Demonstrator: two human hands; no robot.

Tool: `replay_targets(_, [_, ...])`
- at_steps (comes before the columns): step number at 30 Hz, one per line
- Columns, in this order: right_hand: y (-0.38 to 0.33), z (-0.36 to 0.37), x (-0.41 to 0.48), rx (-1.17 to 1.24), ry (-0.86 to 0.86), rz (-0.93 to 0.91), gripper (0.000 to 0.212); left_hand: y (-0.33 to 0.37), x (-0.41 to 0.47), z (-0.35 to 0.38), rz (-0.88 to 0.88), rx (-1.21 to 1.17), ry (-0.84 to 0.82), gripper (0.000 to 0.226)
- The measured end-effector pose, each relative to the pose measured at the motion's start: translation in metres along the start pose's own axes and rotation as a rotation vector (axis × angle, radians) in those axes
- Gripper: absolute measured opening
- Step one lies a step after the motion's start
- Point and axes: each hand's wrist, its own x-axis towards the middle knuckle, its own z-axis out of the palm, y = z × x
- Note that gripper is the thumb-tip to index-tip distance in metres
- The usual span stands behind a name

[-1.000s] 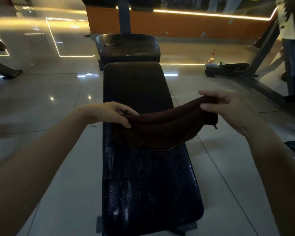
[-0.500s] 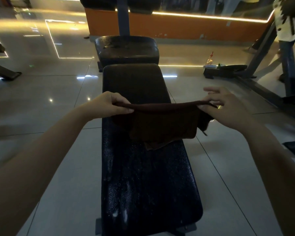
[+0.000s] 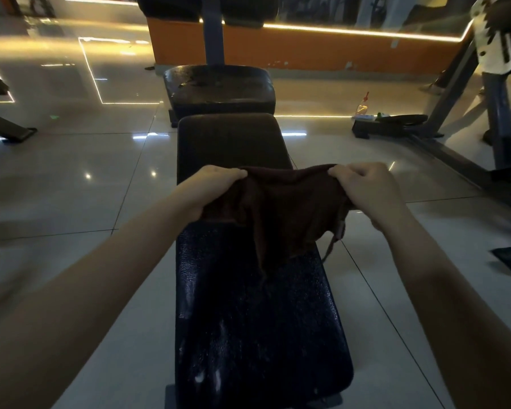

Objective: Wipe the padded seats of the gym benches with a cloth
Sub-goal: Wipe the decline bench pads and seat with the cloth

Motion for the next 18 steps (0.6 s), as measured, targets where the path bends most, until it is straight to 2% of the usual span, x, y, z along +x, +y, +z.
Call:
replay_targets(3, [-0.011, 0.021, -0.008, -0.092, -0.064, -0.107, 0.032, -0.003, -0.001, 0.019, -0.01, -0.012, -0.092, 0.027])
replay_targets(6, [-0.024, 0.04, -0.022, -0.113, -0.207, -0.217, 0.025, -0.001, -0.006, 0.032, -0.037, -0.22, -0.308, 0.045])
replay_targets(8, [-0.027, 0.047, -0.024, -0.109, -0.339, -0.221, 0.029, 0.001, -0.007, 0.033, -0.068, -0.351, -0.386, 0.056])
replay_targets(11, [-0.027, 0.043, -0.017, -0.021, -0.505, -0.109, 0.028, -0.005, -0.003, 0.027, -0.043, -0.356, -0.406, 0.035])
replay_targets(13, [-0.02, 0.034, -0.012, 0.063, -0.459, -0.161, 0.029, -0.012, 0.002, 0.022, -0.048, -0.319, -0.402, 0.032])
replay_targets(15, [-0.003, 0.025, -0.006, 0.153, -0.261, -0.19, 0.025, -0.015, 0.006, 0.018, -0.06, -0.329, -0.393, 0.035])
replay_targets(16, [0.006, 0.022, -0.005, 0.188, -0.232, -0.149, 0.025, -0.015, 0.006, 0.016, -0.056, -0.344, -0.388, 0.035])
replay_targets(18, [0.022, 0.025, -0.008, 0.327, -0.434, 0.013, 0.068, -0.012, 0.006, 0.013, -0.029, -0.375, -0.401, 0.033])
